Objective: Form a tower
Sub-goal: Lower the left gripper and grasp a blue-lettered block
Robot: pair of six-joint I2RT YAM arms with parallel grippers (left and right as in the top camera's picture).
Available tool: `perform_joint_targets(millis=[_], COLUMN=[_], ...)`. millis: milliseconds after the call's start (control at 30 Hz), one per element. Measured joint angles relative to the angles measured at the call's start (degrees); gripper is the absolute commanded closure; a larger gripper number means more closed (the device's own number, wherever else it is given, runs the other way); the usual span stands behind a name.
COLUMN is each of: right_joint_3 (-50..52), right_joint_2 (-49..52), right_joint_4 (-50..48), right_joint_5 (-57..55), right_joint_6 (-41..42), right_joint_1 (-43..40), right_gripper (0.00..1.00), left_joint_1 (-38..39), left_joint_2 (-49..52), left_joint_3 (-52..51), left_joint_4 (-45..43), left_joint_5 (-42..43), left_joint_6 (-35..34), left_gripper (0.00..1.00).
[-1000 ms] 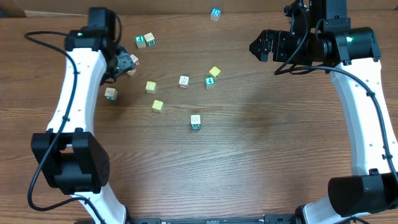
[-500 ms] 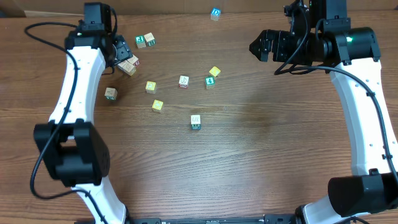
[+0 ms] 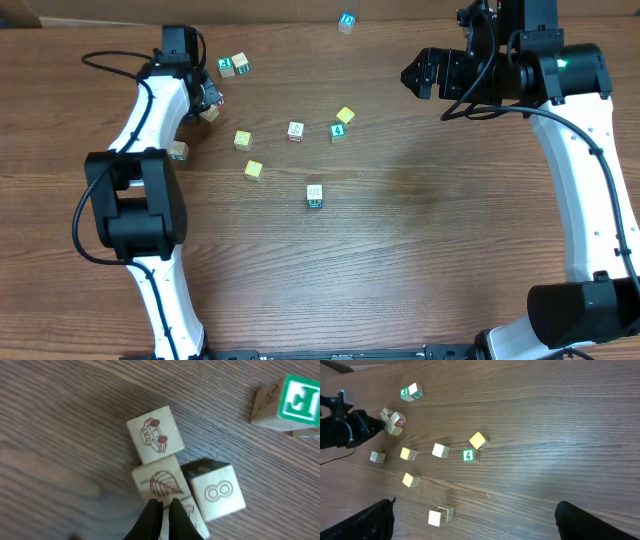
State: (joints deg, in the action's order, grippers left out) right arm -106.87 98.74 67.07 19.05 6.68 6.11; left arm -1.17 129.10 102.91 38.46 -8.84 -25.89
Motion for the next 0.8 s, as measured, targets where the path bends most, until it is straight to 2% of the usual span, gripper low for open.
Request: perform_joint_targets(millis=[333, 800], right_joint_3=[0.0, 0.0], right_joint_2=[0.0, 0.0], right_joint_4=[0.0, 0.0], right_joint_5=[0.0, 0.0], right_joint_6=[0.0, 0.0], right_joint_1=[0.0, 0.0], right_gripper=[0.00, 0.00], left_joint_1=[0.0, 0.0], left_joint_2=[0.5, 2.4], left_joint_3=[0.0, 0.5], left_joint_4=[-5.4, -6.7], left_joint_5=[2.4, 3.4], left_joint_6=[1.0, 4.7], left_gripper=[0.96, 0.92])
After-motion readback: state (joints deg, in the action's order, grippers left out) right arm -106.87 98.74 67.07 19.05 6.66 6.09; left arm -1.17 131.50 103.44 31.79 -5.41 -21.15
